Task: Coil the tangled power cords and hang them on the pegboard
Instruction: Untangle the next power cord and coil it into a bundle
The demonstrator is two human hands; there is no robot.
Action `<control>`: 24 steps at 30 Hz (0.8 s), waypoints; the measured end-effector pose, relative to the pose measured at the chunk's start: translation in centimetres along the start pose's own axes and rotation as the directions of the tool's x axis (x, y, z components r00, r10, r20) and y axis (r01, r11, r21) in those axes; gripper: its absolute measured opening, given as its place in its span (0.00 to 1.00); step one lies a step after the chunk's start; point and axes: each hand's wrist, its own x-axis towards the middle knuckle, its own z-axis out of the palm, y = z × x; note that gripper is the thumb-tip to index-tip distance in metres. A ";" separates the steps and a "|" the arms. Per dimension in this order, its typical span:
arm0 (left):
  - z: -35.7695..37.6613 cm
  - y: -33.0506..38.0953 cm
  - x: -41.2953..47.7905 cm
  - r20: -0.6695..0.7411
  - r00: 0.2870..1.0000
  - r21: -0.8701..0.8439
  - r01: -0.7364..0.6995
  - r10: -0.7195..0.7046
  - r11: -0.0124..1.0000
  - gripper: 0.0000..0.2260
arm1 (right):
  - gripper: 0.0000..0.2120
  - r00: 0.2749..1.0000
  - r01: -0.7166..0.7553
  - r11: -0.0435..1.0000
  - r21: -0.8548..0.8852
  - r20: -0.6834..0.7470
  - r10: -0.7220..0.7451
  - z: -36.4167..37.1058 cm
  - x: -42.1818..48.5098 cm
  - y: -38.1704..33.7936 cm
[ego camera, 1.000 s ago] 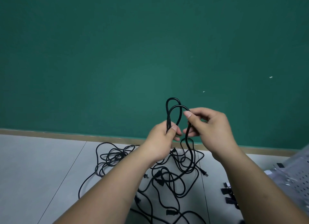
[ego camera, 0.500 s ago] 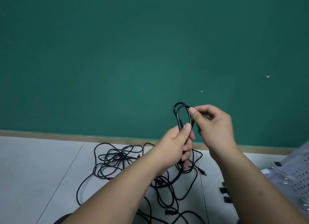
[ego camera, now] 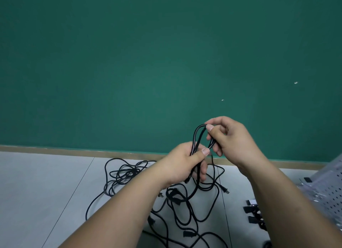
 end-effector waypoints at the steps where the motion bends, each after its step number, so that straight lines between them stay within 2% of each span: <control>1: 0.1 -0.2 0.1 -0.021 1.000 0.036 -0.013 0.013 0.999 0.08 | 0.06 1.000 0.008 1.000 -0.025 -0.001 -0.008 0.0 0.1 0.1; 3: 0.0 -0.4 0.3 -0.044 0.998 0.128 -0.037 0.043 0.991 0.06 | 0.11 1.000 0.003 0.996 -0.085 0.027 -0.001 -0.1 0.2 0.3; 5: -0.2 -0.4 0.2 -0.050 0.997 0.203 -0.049 0.060 0.978 0.06 | 0.09 0.999 -0.013 0.994 -0.104 0.050 0.018 -0.2 0.2 0.4; 7: -0.3 -0.3 0.1 -0.053 0.996 0.210 -0.057 0.070 0.976 0.09 | 0.08 0.998 -0.021 0.996 -0.083 0.055 0.026 -0.3 0.1 0.4; 10: -0.3 -0.1 0.2 -0.035 0.997 0.144 -0.059 0.065 0.988 0.14 | 0.08 0.999 0.017 0.994 -0.112 0.042 -0.012 -0.4 -0.1 0.1; 14: -0.3 0.0 0.0 0.006 1.000 0.069 0.017 -0.018 0.997 0.13 | 0.11 0.997 0.073 0.965 -0.252 0.000 -0.076 -0.3 -0.2 0.1; 17: -0.6 -0.2 0.1 -0.012 0.997 0.017 0.077 -0.077 0.997 0.12 | 0.11 0.995 0.094 0.970 -0.223 0.050 -0.085 0.1 -0.4 0.2; 20: -0.5 -0.2 0.2 -0.026 0.994 -0.060 0.109 -0.110 0.992 0.17 | 0.15 0.993 0.106 0.973 -0.206 0.076 -0.092 0.2 -0.4 0.1; 24: -0.1 -0.2 0.3 -0.067 0.996 -0.066 0.058 -0.063 0.996 0.18 | 0.14 0.995 0.086 0.988 -0.127 0.056 -0.079 0.4 -0.3 -0.1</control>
